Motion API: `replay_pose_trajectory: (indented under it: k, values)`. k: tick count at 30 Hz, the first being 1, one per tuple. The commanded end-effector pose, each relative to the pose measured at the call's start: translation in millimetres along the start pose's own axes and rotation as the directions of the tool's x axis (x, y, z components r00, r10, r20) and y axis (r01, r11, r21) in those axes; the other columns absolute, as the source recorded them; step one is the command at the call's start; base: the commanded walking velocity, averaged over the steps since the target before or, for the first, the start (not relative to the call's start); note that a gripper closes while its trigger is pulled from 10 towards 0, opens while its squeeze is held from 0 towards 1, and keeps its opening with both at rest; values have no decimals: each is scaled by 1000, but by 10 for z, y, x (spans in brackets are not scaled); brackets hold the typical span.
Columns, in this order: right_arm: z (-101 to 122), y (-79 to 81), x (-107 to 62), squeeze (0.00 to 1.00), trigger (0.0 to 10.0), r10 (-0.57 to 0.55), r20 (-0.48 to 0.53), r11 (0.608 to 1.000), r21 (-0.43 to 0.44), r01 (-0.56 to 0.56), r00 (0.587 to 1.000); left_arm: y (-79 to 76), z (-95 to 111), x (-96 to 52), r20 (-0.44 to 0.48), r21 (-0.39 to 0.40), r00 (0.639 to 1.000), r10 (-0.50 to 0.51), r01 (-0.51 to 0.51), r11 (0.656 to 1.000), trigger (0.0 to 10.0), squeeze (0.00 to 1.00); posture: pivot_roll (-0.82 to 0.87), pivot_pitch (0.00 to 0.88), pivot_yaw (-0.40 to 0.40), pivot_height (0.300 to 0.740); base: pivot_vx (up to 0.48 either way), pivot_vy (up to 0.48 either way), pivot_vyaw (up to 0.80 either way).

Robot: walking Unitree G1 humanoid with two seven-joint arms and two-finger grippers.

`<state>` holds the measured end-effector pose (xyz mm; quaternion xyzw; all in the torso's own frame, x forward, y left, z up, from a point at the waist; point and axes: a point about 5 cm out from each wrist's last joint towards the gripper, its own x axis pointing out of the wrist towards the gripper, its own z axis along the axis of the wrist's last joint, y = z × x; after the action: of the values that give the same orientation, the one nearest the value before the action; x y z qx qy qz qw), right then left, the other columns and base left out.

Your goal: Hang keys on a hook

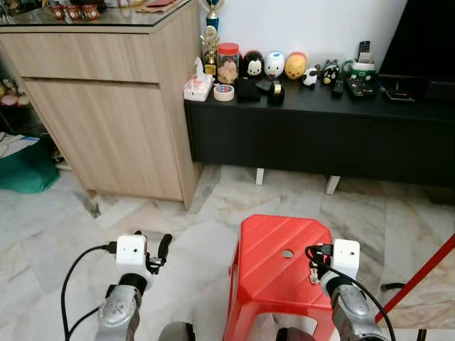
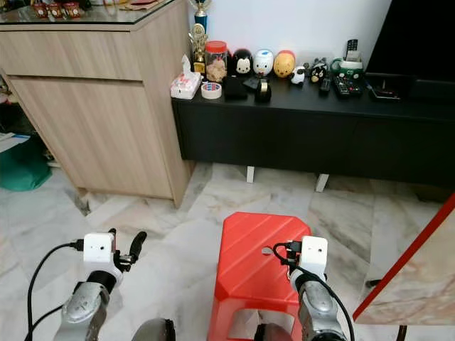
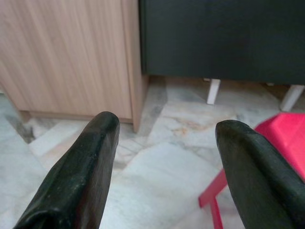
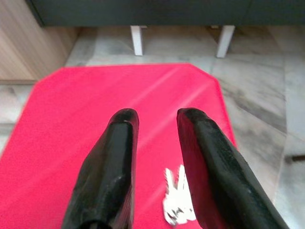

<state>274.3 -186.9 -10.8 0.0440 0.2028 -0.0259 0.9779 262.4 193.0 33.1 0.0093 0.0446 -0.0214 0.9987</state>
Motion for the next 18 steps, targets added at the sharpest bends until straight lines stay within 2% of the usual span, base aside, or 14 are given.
replay_pose_trajectory:
  k: [1, 5, 8, 10, 15, 18]
  values:
    - [110, 32, 58, 0, 10000, 12, 16, 1000, -15, -12, 1000, -44, 36, 5, 9, -3, 1000, -17, 17, 1000, 10000, 0, 38, 46, -22, 615, 0, 0, 0]
    - [142, 52, 98, 0, 10000, 6, -11, 1000, -20, -6, 1000, -50, 59, 42, 16, -8, 1000, -14, 14, 1000, 10000, 0, 44, 74, -38, 615, 0, 0, 0]
    - [218, 88, 110, 0, 10000, 26, 42, 999, -21, -25, 999, -31, 100, 65, 31, -10, 1000, -1, 1, 1000, 10000, 0, 51, 107, -56, 600, 0, 0, 0]
    - [225, 113, 117, 0, 10000, 29, 41, 999, -28, -28, 999, -3, 107, 70, 31, -10, 999, 14, -13, 1000, 10000, 0, 54, 113, -61, 600, 0, 0, 0]
    - [230, 155, 131, 0, 10000, 44, 29, 998, -36, -43, 999, 23, 127, 37, 33, -15, 999, 32, -31, 999, 10000, 0, 62, 138, -62, 600, 0, 0, 0]
    - [181, 154, 139, 0, 10000, 31, -24, 999, -9, -31, 999, 20, 118, -2, 32, -16, 999, 31, -31, 999, 10000, 0, 73, 151, -60, 600, 0, 0, 0]
